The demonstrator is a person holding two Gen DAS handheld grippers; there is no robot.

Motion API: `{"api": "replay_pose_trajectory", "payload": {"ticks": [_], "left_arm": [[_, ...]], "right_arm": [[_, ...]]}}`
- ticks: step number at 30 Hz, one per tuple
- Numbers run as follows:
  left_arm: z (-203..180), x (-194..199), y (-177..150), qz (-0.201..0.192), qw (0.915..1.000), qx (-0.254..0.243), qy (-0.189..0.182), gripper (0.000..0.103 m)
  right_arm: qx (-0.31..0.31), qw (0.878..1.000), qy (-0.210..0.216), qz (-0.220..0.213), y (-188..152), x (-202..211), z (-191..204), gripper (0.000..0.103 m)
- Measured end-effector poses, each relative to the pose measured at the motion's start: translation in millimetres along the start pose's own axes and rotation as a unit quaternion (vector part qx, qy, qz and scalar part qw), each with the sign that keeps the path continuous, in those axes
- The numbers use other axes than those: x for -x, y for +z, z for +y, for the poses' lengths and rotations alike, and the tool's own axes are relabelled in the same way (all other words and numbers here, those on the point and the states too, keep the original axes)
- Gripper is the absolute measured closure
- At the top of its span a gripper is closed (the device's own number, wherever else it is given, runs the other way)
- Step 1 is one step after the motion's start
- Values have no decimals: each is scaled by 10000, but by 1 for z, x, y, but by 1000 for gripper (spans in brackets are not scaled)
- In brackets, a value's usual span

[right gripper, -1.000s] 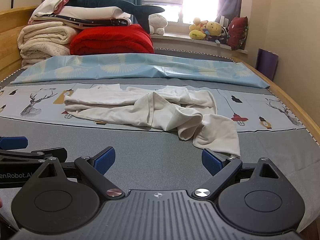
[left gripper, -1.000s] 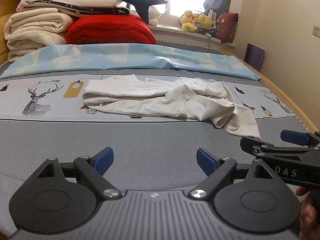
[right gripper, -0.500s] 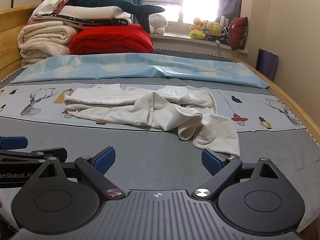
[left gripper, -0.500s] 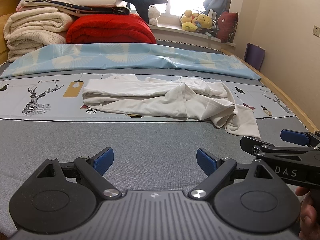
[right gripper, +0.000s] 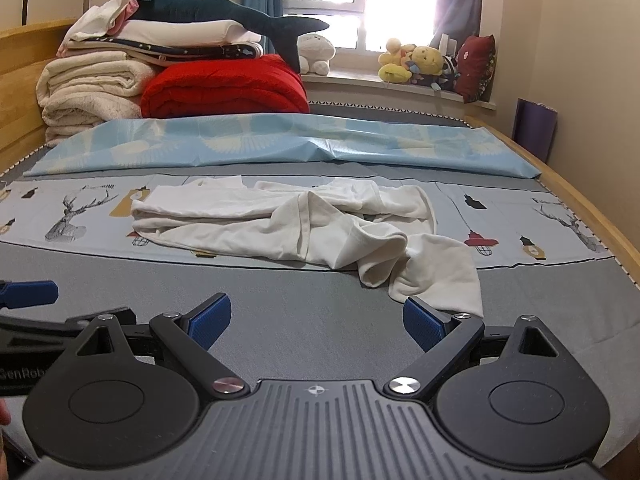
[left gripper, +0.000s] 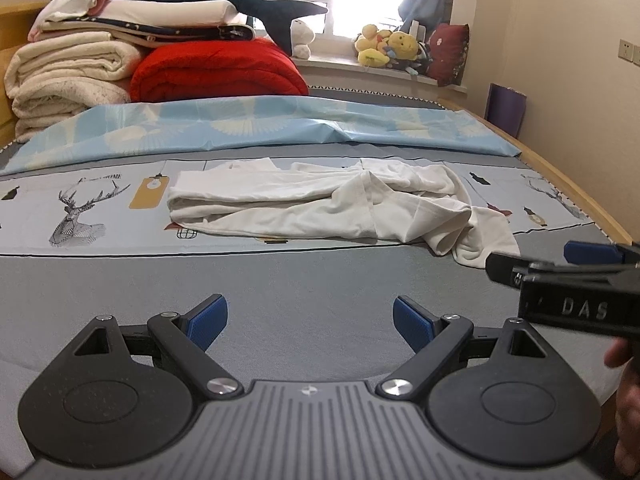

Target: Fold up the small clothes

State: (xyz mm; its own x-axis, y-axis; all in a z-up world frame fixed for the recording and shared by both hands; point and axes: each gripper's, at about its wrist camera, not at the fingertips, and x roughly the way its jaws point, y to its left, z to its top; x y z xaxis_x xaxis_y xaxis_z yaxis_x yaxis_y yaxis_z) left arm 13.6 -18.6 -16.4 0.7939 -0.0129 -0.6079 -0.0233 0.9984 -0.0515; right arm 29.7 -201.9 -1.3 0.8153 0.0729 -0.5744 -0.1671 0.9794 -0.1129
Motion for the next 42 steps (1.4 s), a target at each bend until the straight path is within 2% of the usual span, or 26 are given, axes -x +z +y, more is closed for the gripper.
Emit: {"api": "replay_pose_trajectory", "payload": {"ticks": [3, 6, 9, 10, 11, 12, 13, 14, 15, 18, 24, 28, 32, 33, 34, 35, 36, 37, 38, 39, 40, 42], "left_arm": [[2, 0, 0, -5, 10000, -22, 35, 14], [3, 2, 1, -59, 9999, -118, 105, 23], [4, 0, 4, 12, 9996, -264, 126, 43], [5, -2, 6, 70, 9995, -302, 106, 55], [7, -4, 9, 121, 9993, -343, 65, 66], [7, -8, 11, 155, 9991, -391, 42, 71], [6, -12, 15, 179, 9987, -469, 37, 80], [6, -18, 18, 197, 9984, -531, 34, 85], [3, -25, 22, 217, 9979, -603, 32, 86], [-7, -55, 35, 316, 9972, -670, 49, 88], [-33, -131, 58, 634, 9968, -485, 105, 87], [-53, -186, 72, 776, 9968, -208, 29, 85], [-74, -241, 87, 840, 9964, -52, 28, 55], [-78, -254, 90, 857, 9963, -32, 73, 50], [-82, -265, 93, 903, 9958, -11, 117, 38], [-85, -278, 95, 1000, 9949, 39, 153, 33], [-87, -290, 95, 1095, 9938, 93, 149, 33], [-88, -301, 94, 1187, 9928, 105, 134, 34], [-88, -309, 92, 1243, 9921, 57, 148, 44], [-86, -315, 91, 1292, 9914, -14, 216, 56], [-83, -319, 90, 1367, 9904, -73, 210, 81], [-75, -312, 89, 1353, 9907, -122, 118, 90]], "right_arm": [[-80, 10000, 37, -12, 3, 0, -2, 14], [-224, 9997, 29, -29, 8, 0, -6, 16], [-466, 9989, -34, -1, 12, -2, -14, 20], [-556, 9984, -56, 19, 13, -3, -18, 21], [-643, 9979, -68, 41, 15, -4, -23, 26], [-734, 9973, -75, 64, 16, -6, -28, 34], [-807, 9967, -87, 82, 18, -7, -32, 39], [-873, 9961, -115, 96, 19, -9, -36, 49], [-936, 9954, -170, 119, 20, -11, -41, 58], [-1138, 9929, -299, 161, 22, -14, -55, 71], [-1386, 9876, -678, 279, 25, -21, -86, 74], [-1517, 9846, -765, 407, 24, -28, -106, 74], [-1711, 9803, -806, 560, 23, -35, -124, 73], [-1744, 9796, -804, 586, 23, -37, -127, 73], [-1786, 9788, -796, 613, 23, -38, -129, 73], [-1804, 9783, -789, 639, 23, -38, -130, 73], [-1810, 9782, -779, 653, 23, -40, -130, 73], [-1809, 9782, -767, 666, 23, -41, -131, 73], [-1806, 9783, -755, 674, 24, -42, -131, 73], [-1795, 9786, -743, 677, 24, -43, -131, 73], [-1780, 9789, -741, 680, 25, -44, -131, 73], [-1770, 9789, -755, 692, 25, -45, -132, 73]]}}
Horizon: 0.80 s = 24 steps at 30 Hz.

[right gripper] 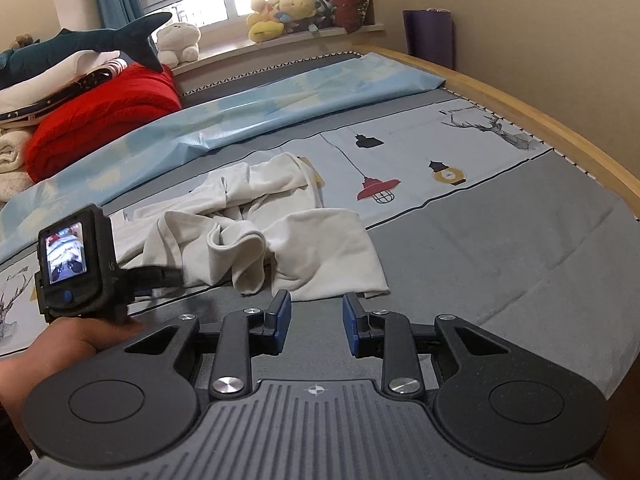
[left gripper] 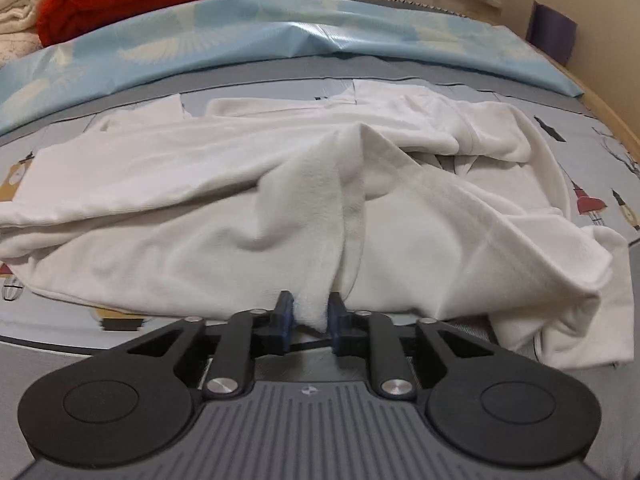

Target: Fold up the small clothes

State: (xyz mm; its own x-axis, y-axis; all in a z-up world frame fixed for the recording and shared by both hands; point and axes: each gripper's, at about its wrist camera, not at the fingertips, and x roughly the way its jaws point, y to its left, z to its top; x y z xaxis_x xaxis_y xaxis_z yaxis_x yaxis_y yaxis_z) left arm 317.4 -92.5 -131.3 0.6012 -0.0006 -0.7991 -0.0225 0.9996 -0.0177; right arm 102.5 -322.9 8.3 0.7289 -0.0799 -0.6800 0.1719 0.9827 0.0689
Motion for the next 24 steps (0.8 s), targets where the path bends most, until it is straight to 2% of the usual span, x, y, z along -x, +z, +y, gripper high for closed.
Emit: {"api": "replay_pose_trajectory", "payload": {"ticks": [4, 8, 13, 17, 21, 24], "left_arm": [[27, 37, -13, 5, 9994, -323, -113, 92], [64, 94, -42, 27, 9960, -851, -254, 93], [130, 165, -86, 177, 9917, -1207, -412, 94], [183, 200, -124, 400, 9879, -1442, -409, 95], [235, 208, -164, 789, 9878, -1269, -436, 95], [268, 198, -193, 1573, 9822, -831, -610, 94]], "right_arm": [[-40, 10000, -74, 32, 1, -2, -2, 73], [-57, 9998, -136, 92, -2, -4, 3, 73], [-58, 9996, -182, 185, -12, -4, 8, 73], [-55, 9994, -218, 273, -23, 1, 14, 73], [23, 9995, -250, 179, -29, 10, 19, 73], [-98, 9996, -245, 113, -31, 15, 18, 73]]}}
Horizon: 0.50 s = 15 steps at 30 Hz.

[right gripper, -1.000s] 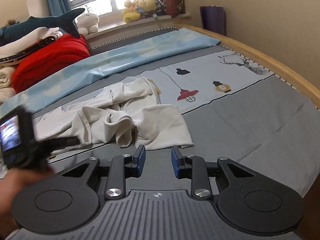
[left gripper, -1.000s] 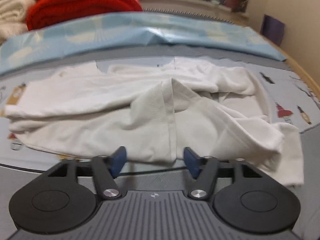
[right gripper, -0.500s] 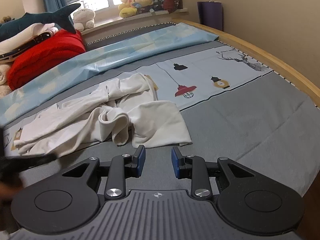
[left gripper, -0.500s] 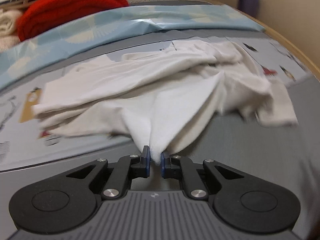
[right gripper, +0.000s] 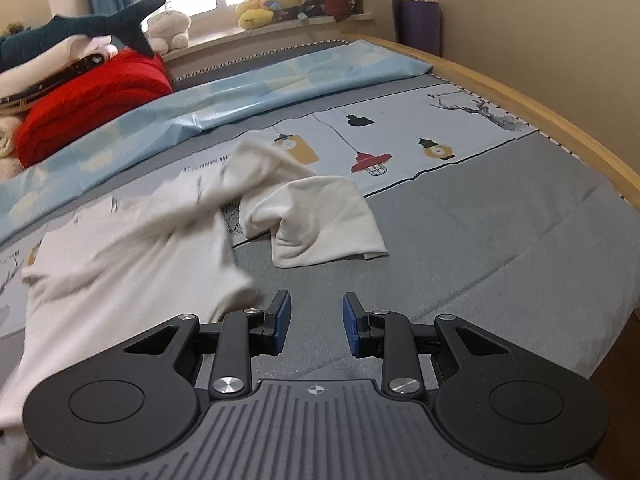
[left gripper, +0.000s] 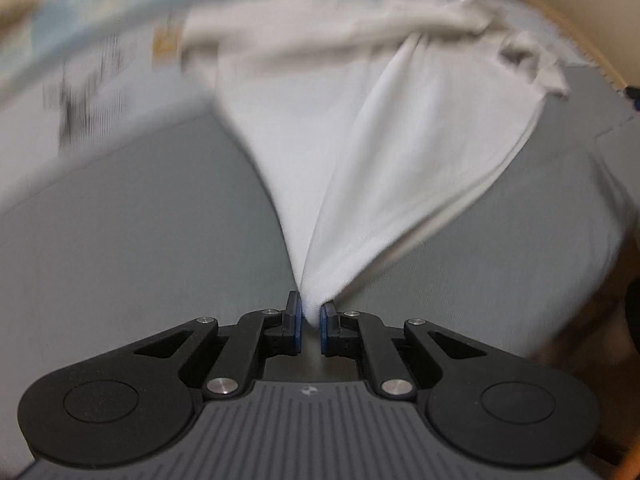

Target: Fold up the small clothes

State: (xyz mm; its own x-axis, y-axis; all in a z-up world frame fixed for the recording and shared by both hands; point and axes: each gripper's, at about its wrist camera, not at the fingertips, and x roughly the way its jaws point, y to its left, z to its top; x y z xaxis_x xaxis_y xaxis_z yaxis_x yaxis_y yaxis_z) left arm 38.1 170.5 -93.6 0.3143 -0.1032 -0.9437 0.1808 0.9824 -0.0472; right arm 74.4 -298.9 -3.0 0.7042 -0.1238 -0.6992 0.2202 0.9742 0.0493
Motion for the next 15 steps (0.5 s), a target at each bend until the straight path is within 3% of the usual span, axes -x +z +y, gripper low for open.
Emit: {"api": "replay_pose_trajectory", "payload": {"ticks": [1, 3, 5, 7, 10, 15], "left_arm": [[8, -1, -2, 119, 9998, 135, -113, 93], [19, 12, -1, -164, 9982, 337, -469, 87], [38, 26, 3, -545, 9919, 795, -827, 69], [58, 31, 5, -729, 9832, 1324, -1022, 68], [73, 24, 13, -515, 9798, 1696, -929, 68], [64, -3, 27, 12, 9845, 1566, -786, 68]], "right_arm": [[-47, 10000, 21, 22, 1, 0, 0, 73], [8, 9998, 143, 113, 4, -5, 3, 73], [191, 9988, 380, 261, 8, -16, 11, 73], [359, 9952, 677, 606, 12, -37, 23, 73], [575, 9895, 921, 956, 11, -73, 43, 72], [856, 9841, 760, 1355, 6, -130, 68, 59]]}}
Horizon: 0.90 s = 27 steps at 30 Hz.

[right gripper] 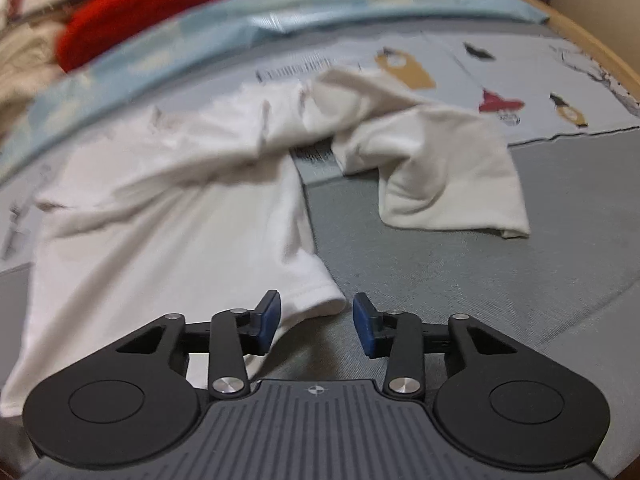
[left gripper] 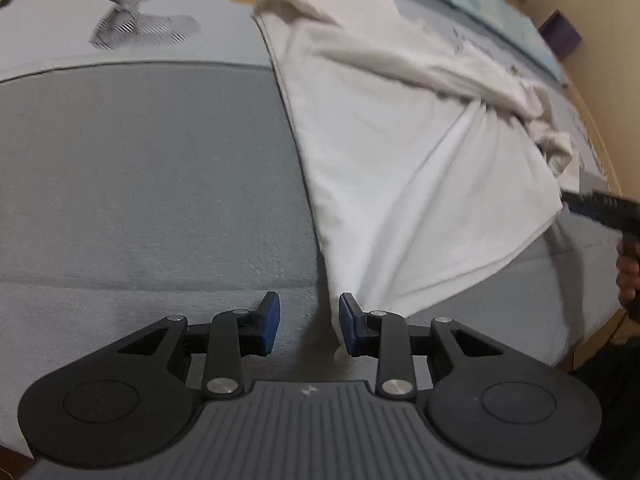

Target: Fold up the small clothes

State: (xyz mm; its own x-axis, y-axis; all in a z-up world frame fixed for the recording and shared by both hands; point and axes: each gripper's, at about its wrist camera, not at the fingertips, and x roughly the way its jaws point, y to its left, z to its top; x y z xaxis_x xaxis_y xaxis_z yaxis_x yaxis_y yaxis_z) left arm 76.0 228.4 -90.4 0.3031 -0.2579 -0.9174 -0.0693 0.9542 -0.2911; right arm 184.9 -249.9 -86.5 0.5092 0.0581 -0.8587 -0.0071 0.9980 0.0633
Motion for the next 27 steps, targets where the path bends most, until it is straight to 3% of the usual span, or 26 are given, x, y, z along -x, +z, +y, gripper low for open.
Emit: {"api": "replay_pose_trajectory", "payload": {"ticks": [5, 7, 10, 11, 12, 13, 14, 19, 21, 23, 25, 27], "left_arm": [[-6, -22, 7, 283, 9995, -4, 107, 68], [-9, -31, 8, 328, 9992, -90, 224, 68], [-23, -38, 9, 311, 9987, -267, 306, 68], [-28, -40, 9, 293, 9983, -362, 345, 70], [-34, -43, 8, 273, 9975, -485, 442, 73], [-39, -45, 8, 256, 9965, -620, 508, 91], [-45, -47, 7, 254, 9953, -747, 557, 99], [-62, -31, -10, 110, 9877, -1375, 730, 100], [-59, -26, -24, 310, 9838, -1546, 857, 101], [-54, -26, -43, 615, 9745, -1871, 1074, 101], [-48, -21, -59, 895, 9702, -2048, 938, 100], [-47, -18, -69, 1029, 9667, -2207, 791, 100]], "right_arm": [[-98, 9993, -64, 348, 4, -39, 1, 56], [9, 9989, -126, 447, 2, -49, 5, 63], [253, 9990, -66, 375, -1, -47, 10, 84], [355, 9987, -87, 364, -3, -42, 10, 94], [396, 9985, -61, 365, -5, -38, 8, 95], [395, 9985, -13, 373, -6, -32, 4, 96], [395, 9985, 46, 375, -8, -25, 0, 97], [548, 9971, 18, 537, -25, 16, -27, 98], [674, 9937, 141, 887, -42, 29, -39, 98], [1074, 9847, 143, 1366, -63, 35, -44, 98], [1464, 9715, 299, 1841, -87, 38, -46, 98], [1726, 9626, 508, 2026, -100, 45, -48, 97]]}}
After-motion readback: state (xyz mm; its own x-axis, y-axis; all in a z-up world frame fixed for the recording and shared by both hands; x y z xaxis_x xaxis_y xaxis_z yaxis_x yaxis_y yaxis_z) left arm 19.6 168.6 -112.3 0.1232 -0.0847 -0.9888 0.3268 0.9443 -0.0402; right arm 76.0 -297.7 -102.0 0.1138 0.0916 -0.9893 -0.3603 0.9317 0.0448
